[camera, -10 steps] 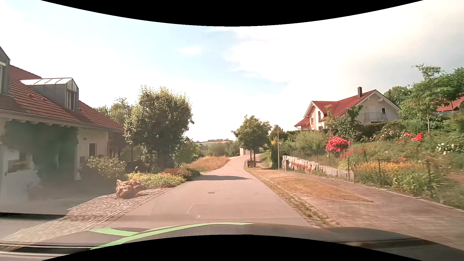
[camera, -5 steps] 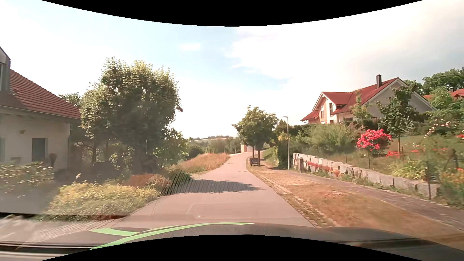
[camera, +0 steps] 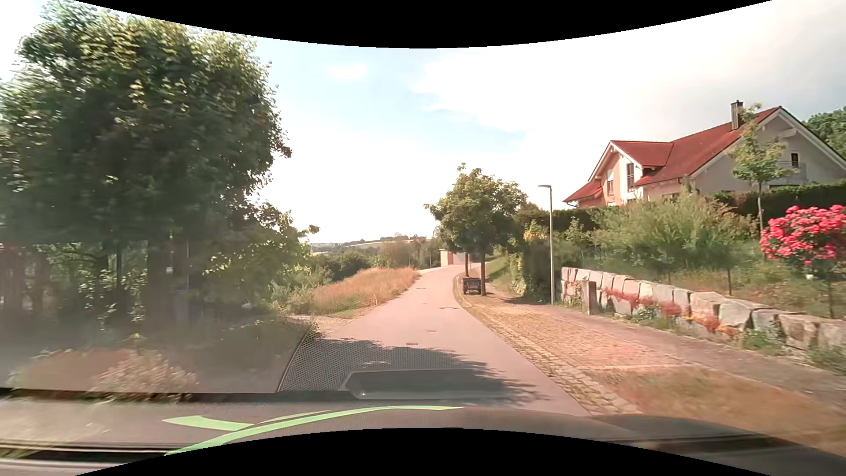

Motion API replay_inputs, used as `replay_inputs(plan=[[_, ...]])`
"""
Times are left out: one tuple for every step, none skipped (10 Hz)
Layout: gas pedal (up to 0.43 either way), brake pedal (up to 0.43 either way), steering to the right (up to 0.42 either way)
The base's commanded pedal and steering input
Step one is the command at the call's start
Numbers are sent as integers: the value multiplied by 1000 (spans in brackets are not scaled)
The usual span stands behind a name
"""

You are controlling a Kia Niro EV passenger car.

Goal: Follow the waypoints while adhering to traffic rules and regulations

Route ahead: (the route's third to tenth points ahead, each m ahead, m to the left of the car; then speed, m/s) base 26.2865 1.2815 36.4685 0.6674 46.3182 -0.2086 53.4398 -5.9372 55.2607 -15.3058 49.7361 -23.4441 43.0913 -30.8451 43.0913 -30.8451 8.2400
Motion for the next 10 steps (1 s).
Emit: replay_inputs(plan=[[0, 122, 1], [0, 110, 2], [0, 104, 2], [0, 98, 2], [0, 91, 2], [0, 85, 2], [0, 73, 2], [0, 67, 3], [0, 61, 4], [0, 43, 4]])
